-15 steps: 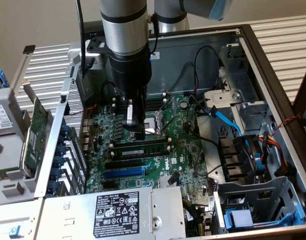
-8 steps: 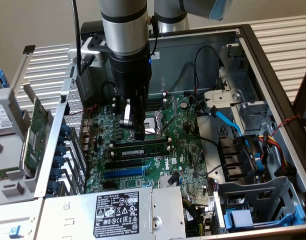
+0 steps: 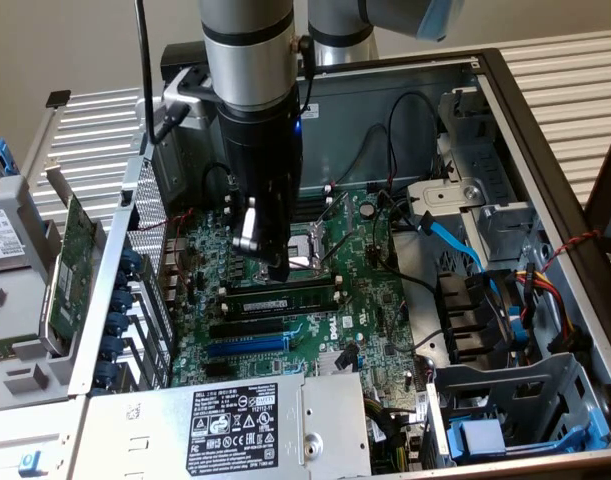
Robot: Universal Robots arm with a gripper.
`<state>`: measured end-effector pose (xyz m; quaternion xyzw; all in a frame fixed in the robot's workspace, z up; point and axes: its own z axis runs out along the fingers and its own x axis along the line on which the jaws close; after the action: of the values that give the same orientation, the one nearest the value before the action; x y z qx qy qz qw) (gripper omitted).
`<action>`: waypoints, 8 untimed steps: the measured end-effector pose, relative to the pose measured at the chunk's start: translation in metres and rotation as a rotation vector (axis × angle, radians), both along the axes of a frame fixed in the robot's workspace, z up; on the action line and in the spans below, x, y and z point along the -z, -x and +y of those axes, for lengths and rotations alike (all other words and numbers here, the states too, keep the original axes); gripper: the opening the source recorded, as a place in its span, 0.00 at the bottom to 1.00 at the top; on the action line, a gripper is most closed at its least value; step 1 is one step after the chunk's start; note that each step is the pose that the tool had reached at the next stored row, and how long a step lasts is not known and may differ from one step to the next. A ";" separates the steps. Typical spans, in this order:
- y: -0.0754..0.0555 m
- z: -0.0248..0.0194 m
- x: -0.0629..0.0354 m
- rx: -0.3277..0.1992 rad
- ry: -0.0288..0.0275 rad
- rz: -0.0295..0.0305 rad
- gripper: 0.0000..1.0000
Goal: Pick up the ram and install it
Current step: 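Press down the ram until it locks into place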
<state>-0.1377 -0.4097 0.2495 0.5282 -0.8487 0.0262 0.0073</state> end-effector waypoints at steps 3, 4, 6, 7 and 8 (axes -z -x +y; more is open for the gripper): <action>0.000 0.0000 0.0000 0.044 0.0000 0.0000 0.11; 0.000 0.0000 0.0000 0.059 0.0000 0.0000 0.11; 0.000 0.0000 0.0000 0.088 0.0000 0.0000 0.11; 0.000 0.0000 0.0000 0.104 0.0000 0.0000 0.11; 0.000 0.0000 0.0000 0.119 0.0000 0.0000 0.11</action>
<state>-0.1377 -0.4097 0.2495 0.4770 -0.8785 0.0258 0.0088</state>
